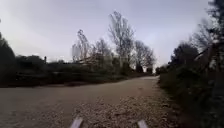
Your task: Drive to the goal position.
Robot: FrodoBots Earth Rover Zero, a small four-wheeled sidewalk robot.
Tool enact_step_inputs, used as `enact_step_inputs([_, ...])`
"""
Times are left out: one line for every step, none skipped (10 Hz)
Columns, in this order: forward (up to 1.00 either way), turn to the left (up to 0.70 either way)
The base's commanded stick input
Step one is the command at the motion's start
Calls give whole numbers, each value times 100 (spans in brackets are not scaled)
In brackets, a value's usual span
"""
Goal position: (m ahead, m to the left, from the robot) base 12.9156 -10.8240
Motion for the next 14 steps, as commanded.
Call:
enact_step_inputs([0,-45])
enact_step_inputs([0,-69])
enact_step_inputs([0,-70])
enact_step_inputs([0,-70])
enact_step_inputs([0,-70])
enact_step_inputs([0,-70])
enact_step_inputs([0,-70])
enact_step_inputs([0,-70])
enact_step_inputs([0,-70])
enact_step_inputs([0,-70])
enact_step_inputs([0,-70])
enact_step_inputs([0,-69])
enact_step_inputs([0,-70])
enact_step_inputs([0,-69])
